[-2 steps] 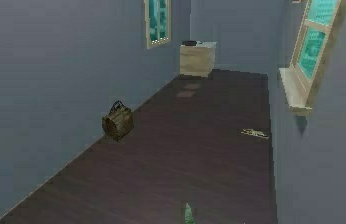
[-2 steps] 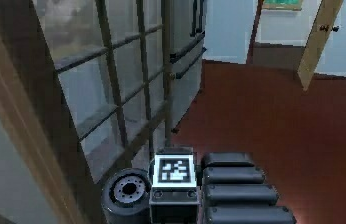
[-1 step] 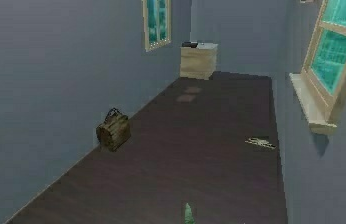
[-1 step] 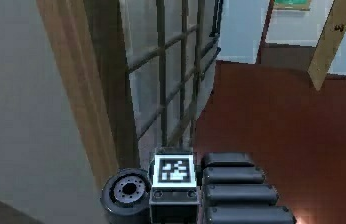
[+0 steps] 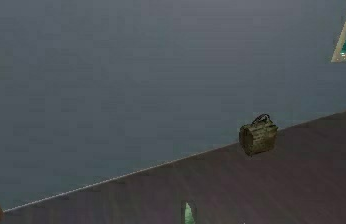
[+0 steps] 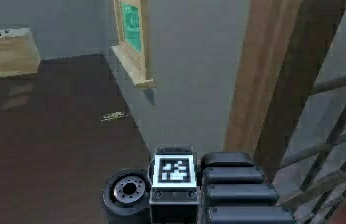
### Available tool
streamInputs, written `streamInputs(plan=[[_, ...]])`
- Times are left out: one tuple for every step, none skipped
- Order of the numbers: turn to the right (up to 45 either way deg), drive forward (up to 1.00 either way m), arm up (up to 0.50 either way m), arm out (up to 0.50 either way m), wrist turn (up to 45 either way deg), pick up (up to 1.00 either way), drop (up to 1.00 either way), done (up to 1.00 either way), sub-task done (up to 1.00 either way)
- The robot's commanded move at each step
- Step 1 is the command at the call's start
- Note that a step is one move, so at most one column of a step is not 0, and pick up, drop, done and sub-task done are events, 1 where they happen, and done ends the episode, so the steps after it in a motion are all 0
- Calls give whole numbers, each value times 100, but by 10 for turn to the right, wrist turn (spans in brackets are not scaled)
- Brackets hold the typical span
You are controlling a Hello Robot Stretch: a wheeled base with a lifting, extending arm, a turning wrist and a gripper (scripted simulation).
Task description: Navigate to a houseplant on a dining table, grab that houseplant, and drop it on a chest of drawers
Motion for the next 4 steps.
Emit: streamInputs(plan=[[0,20,0,0,0,0,0,0,0],[450,0,0,0,0,0,0,0,0],[90,0,0,0,0,0,0,0,0],[0,100,0,0,0,0,0,0,0]])
